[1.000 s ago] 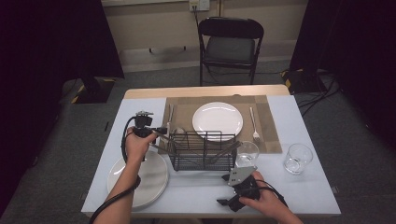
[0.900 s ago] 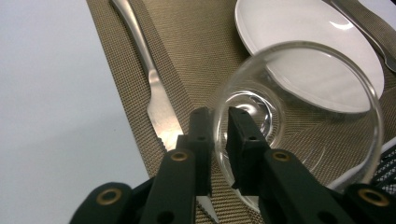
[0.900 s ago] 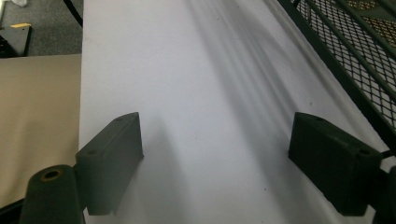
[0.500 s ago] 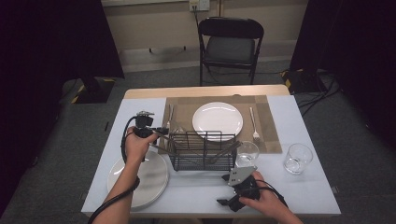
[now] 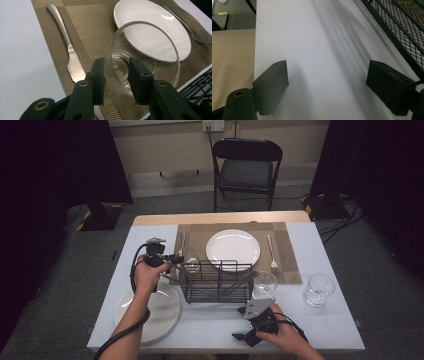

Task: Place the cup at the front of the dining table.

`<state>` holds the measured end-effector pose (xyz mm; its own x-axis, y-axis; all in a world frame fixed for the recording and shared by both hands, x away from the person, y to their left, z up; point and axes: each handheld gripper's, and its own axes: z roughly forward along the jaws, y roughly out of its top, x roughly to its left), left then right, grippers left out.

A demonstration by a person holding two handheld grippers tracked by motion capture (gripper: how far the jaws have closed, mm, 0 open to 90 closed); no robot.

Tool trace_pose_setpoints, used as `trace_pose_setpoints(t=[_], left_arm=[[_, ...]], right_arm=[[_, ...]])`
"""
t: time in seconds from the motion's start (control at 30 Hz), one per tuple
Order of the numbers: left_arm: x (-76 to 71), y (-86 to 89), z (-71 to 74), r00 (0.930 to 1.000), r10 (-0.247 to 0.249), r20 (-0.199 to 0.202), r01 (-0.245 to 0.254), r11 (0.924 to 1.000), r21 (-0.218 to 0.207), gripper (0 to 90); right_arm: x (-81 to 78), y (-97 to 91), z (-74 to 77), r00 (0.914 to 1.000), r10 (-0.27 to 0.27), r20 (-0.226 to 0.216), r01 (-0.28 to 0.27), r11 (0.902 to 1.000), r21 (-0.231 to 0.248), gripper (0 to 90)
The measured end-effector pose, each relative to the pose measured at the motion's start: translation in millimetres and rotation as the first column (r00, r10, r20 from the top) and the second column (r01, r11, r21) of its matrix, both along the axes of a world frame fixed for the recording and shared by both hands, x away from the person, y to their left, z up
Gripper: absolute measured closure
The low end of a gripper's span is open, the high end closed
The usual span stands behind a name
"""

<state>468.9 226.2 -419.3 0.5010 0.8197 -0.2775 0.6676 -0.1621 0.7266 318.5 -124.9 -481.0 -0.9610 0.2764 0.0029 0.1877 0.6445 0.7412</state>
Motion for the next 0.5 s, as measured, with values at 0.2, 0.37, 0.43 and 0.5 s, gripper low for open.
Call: trace_pose_setpoints(t=[0.2,0.37,0.43,0.5], left_arm=[[1.1,-1.4,2.9,0.9999,-0.005,0.009,0.005,0.9998,-0.022,62.6],[2.7,-2.8,5.4,0.9999,-0.011,0.004,0.012,0.9995,-0.030,58.2],[3.0,-3.4,6.2,0.9999,-0.013,0.007,0.013,0.9995,-0.027,58.0],[3.3,-4.1,7.0,0.9999,-0.015,0.007,0.015,0.9994,-0.032,56.9]], right_arm=[[0.0,0.0,0.0,1.0000,0.000,0.000,0.000,1.0000,0.000,16.1],[0.0,0.0,0.0,1.0000,0.000,0.000,0.000,1.0000,0.000,16.1],[0.0,0.0,0.0,1.0000,0.000,0.000,0.000,1.0000,0.000,16.1],[-0.1,0.0,0.0,1.0000,0.000,0.000,0.000,1.0000,0.000,16.1]])
